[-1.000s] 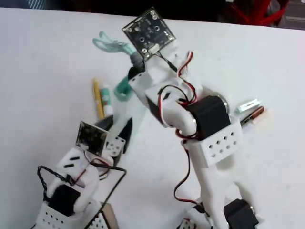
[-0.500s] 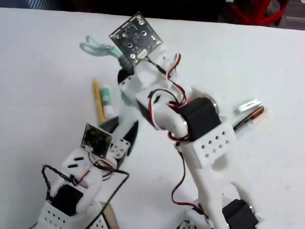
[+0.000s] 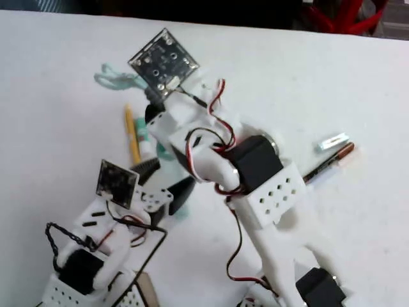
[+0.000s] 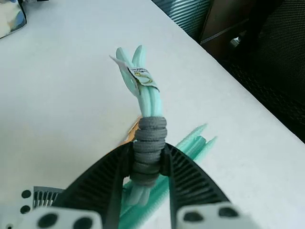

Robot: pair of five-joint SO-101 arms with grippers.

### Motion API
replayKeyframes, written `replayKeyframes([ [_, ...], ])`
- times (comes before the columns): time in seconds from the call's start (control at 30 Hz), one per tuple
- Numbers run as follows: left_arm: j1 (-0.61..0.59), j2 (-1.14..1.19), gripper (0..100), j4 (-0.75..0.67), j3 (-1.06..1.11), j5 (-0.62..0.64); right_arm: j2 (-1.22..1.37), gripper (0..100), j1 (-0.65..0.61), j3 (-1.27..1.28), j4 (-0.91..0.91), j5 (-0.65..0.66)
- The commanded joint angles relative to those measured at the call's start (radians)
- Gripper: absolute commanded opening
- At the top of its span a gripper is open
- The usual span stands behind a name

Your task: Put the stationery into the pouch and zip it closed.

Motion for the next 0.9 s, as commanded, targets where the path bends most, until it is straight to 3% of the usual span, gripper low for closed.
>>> replayKeyframes([
  [0.0,-0.005,-0.002,25,-0.074,-0.02,0.008,-0.031,1.9,-0.015,-0.003,-0.015,-0.003],
  [0.13,-0.005,-0.002,15,-0.084,-0.005,0.005,-0.031,1.9,-0.012,-0.003,-0.013,-0.003],
  [0.3,0.001,-0.002,5,-0.08,0.002,-0.124,-0.033,1.9,-0.01,-0.003,-0.013,-0.003],
  [0.47,-0.004,-0.002,4,-0.077,0.009,-0.137,-0.033,1.9,0.012,-0.005,-0.013,-0.002],
  [0.87,0.002,-0.002,4,-0.081,0.034,-0.14,-0.024,1.9,0.234,0.035,-0.131,-0.008],
])
